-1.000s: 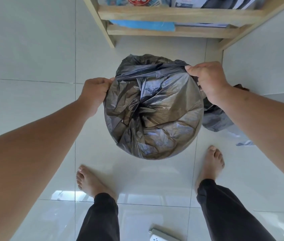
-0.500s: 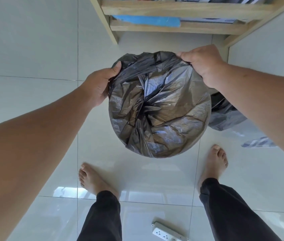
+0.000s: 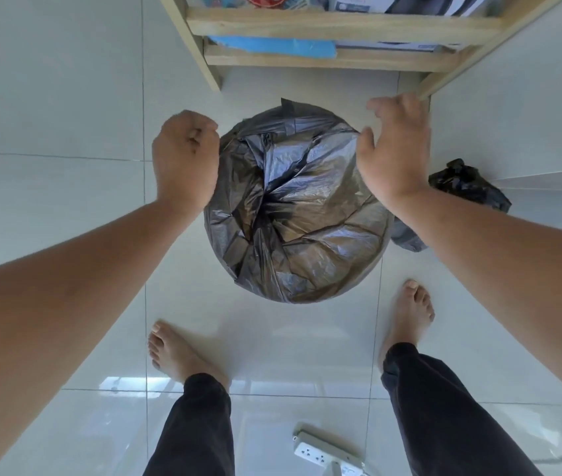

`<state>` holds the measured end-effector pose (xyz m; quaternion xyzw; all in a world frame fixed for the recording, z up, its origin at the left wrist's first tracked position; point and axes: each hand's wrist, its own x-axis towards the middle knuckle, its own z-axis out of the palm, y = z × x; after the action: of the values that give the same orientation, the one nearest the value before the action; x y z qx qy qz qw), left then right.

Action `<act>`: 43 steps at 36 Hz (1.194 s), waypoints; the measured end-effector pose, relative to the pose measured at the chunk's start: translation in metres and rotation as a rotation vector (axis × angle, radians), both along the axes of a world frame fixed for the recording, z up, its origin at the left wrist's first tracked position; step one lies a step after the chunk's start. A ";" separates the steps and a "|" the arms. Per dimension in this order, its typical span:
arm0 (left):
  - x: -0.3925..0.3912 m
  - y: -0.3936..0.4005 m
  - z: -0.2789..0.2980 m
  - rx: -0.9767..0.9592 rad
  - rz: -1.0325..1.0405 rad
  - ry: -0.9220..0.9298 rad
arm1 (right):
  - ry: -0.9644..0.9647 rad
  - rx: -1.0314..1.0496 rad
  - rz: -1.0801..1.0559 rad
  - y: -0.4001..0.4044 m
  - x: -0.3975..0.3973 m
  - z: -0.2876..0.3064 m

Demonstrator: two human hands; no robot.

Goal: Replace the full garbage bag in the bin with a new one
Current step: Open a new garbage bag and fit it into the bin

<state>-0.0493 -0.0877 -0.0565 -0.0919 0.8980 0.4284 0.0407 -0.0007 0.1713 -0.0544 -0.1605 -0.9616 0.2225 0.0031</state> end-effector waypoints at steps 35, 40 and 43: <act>0.078 0.039 -0.084 -1.090 -1.328 -0.633 | -0.908 0.040 0.309 -0.045 0.015 -0.063; 0.067 0.044 -0.080 -0.812 -1.115 -0.764 | -0.914 0.143 0.428 -0.046 0.038 -0.066; 0.062 0.045 -0.074 -0.648 -0.878 -0.583 | -0.821 -0.161 0.340 -0.045 0.031 -0.071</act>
<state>0.0128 -0.0428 -0.1310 0.1653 0.8884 0.0346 0.4268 0.0299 0.1267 -0.1256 -0.0750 -0.8755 0.2117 -0.4278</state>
